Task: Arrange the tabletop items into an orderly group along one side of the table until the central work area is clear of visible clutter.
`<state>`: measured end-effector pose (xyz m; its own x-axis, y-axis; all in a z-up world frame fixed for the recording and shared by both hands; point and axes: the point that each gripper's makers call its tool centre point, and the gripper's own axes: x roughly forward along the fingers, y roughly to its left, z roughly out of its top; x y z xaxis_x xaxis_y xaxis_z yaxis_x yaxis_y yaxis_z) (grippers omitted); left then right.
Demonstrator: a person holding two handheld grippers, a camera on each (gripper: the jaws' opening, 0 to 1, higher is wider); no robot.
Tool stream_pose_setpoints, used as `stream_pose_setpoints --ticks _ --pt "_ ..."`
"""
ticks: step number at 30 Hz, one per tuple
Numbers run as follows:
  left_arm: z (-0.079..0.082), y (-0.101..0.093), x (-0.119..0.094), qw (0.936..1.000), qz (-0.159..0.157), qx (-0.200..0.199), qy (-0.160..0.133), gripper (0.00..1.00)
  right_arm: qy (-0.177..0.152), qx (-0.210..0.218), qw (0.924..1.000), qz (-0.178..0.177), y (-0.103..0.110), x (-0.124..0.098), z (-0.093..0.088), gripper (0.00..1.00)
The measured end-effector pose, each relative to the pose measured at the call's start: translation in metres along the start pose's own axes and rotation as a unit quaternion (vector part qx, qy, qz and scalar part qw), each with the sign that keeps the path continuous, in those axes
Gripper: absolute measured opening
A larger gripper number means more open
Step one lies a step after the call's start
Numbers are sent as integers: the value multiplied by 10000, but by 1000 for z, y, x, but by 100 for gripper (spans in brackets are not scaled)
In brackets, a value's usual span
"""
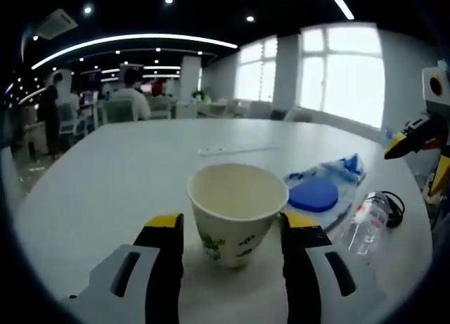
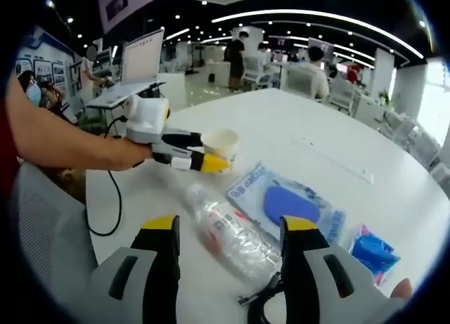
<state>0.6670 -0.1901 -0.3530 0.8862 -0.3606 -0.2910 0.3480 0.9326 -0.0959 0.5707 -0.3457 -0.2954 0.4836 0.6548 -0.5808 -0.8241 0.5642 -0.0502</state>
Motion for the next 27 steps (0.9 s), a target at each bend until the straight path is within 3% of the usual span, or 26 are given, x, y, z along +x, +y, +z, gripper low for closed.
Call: stream_pose_setpoints --ticks 16,27 --pt "3 10 -36 9995 191 -212 132 55 -47 42 10000 -77 -5 -11 -4 58" --pt "21 3 -68 9994 221 -260 98 54 -49 -46 10000 -53 -4 -21 -5 58"
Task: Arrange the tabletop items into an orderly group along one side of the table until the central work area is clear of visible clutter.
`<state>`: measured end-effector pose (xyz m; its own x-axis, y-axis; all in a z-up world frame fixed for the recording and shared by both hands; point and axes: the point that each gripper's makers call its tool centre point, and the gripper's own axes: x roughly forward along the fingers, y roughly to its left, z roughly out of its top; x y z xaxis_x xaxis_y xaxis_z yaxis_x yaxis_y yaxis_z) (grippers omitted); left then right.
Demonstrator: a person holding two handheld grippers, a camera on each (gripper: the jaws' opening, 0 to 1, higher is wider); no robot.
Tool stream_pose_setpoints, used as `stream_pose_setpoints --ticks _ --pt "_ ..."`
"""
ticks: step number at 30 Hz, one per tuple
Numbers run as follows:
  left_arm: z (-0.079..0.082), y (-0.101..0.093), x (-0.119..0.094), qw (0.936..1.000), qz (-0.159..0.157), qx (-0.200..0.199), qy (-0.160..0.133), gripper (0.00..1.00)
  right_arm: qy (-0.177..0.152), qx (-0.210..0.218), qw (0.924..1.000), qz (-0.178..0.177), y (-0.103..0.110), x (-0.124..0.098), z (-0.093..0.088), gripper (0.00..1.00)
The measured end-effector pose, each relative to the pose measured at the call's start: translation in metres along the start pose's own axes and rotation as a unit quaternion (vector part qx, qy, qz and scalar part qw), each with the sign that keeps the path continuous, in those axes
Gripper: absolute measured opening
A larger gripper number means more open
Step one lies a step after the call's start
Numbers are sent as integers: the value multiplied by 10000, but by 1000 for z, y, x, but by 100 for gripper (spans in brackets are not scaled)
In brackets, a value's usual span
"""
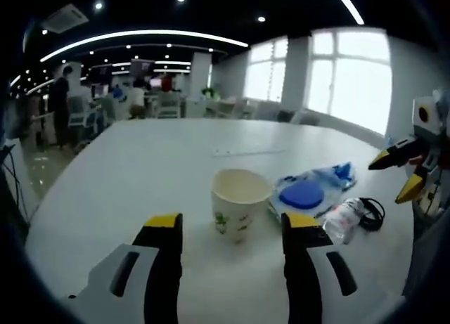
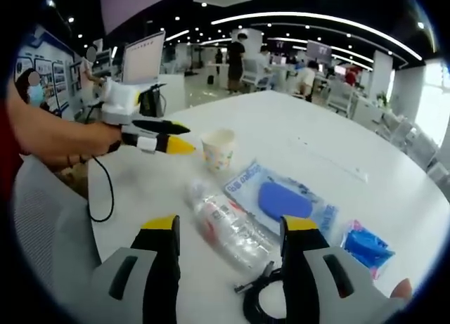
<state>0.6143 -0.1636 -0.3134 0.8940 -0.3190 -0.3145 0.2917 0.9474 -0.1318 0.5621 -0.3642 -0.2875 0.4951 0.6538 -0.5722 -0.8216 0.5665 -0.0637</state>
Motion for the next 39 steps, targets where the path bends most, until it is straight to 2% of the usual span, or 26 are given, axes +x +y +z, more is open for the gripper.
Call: stream_pose_setpoints --ticks 5,10,16,26,32,39 --pt "-5 -11 -12 9997 -94 -204 129 52 23 -56 10000 0 -2 -7 -1 58" --pt "-7 -26 -24 9995 -187 -59 252 52 82 -153 9998 20 -4 -13 -5 58" --pt "-5 -40 -34 9990 -253 -200 313 52 130 -229 9996 52 -3 -22 -8 58" --pt "-12 -77 -56 9966 -353 -384 642 53 135 -365 9992 60 2 -44 -11 58" --pt "-22 -100 -71 9947 -438 -394 847 52 292 -488 9983 151 9 -50 -19 57" --pt "-16 -111 -89 9951 -516 -470 706 51 486 -688 9961 260 7 -45 -17 57"
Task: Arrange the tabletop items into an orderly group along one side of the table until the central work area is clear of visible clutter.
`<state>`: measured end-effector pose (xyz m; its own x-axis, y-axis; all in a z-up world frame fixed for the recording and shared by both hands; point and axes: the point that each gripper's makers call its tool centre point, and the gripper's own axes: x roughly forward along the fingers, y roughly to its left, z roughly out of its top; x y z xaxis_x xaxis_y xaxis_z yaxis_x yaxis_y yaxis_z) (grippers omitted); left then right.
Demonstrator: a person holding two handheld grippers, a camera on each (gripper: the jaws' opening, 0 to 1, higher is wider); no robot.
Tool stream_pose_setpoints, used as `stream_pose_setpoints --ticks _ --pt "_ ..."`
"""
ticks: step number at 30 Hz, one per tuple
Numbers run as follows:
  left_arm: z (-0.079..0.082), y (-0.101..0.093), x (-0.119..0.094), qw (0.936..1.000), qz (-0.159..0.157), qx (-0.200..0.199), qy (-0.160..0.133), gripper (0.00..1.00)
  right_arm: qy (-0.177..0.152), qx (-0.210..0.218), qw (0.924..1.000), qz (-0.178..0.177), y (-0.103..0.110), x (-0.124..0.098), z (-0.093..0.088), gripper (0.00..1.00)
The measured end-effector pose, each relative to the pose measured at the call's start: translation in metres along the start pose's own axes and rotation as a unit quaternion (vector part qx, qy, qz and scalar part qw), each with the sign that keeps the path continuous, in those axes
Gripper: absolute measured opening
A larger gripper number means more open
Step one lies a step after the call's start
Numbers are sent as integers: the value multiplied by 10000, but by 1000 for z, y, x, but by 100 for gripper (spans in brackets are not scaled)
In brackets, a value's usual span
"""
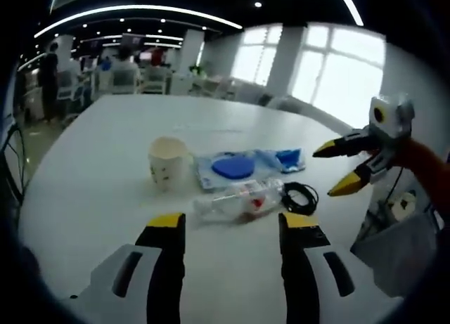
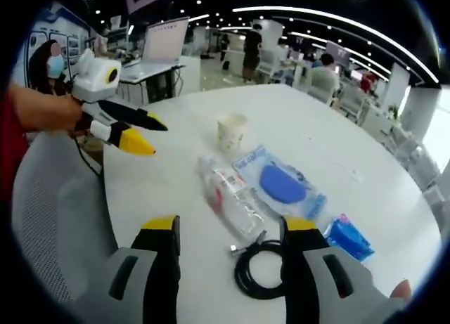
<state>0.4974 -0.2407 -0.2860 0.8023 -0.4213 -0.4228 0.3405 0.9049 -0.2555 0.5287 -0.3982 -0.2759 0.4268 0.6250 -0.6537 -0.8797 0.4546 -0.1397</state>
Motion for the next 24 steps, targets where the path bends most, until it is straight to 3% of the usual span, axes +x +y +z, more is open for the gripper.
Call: stream_pose_setpoints --ticks 15,24 --pt "2 8 -3 9995 20 -287 -114 50 728 -641 9937 562 -11 38 0 57" --pt "-4 4 2 9997 -49 -220 58 51 997 -797 9887 782 -16 61 -7 57"
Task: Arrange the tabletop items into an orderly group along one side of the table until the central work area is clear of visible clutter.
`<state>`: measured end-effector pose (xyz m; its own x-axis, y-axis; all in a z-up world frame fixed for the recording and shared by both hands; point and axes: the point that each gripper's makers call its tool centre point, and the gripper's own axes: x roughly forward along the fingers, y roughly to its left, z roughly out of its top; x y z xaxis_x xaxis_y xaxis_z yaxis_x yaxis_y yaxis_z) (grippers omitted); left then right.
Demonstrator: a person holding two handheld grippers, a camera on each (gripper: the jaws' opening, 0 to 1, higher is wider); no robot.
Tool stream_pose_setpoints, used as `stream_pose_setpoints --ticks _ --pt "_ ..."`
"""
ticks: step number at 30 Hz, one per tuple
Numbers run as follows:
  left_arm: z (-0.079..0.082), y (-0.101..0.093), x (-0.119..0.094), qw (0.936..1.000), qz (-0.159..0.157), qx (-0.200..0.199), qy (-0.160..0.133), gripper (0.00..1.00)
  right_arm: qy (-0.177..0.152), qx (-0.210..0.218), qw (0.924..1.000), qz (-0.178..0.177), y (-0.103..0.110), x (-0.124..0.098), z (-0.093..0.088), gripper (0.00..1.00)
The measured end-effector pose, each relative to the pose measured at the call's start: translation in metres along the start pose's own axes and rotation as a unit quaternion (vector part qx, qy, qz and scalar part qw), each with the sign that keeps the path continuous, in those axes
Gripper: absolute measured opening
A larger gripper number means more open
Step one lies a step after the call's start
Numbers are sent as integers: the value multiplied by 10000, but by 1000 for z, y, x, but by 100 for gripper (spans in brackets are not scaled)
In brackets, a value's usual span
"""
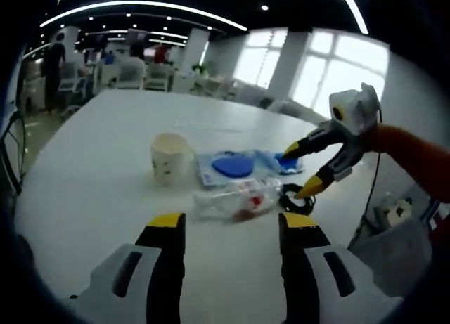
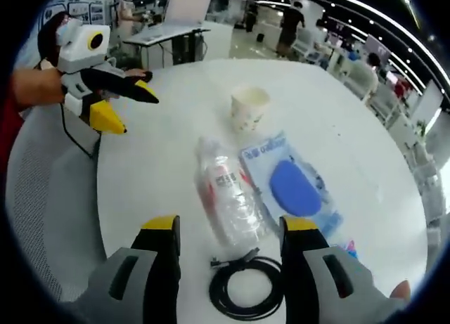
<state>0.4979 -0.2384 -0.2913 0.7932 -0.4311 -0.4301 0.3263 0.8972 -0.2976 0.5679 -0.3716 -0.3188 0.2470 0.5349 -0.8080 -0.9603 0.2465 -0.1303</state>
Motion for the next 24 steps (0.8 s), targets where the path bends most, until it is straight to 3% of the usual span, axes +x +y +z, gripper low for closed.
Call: stream_pose_setpoints --ticks 24 --pt "-21 -2 10 9987 -142 77 487 54 715 -574 9929 755 -2 58 -11 55"
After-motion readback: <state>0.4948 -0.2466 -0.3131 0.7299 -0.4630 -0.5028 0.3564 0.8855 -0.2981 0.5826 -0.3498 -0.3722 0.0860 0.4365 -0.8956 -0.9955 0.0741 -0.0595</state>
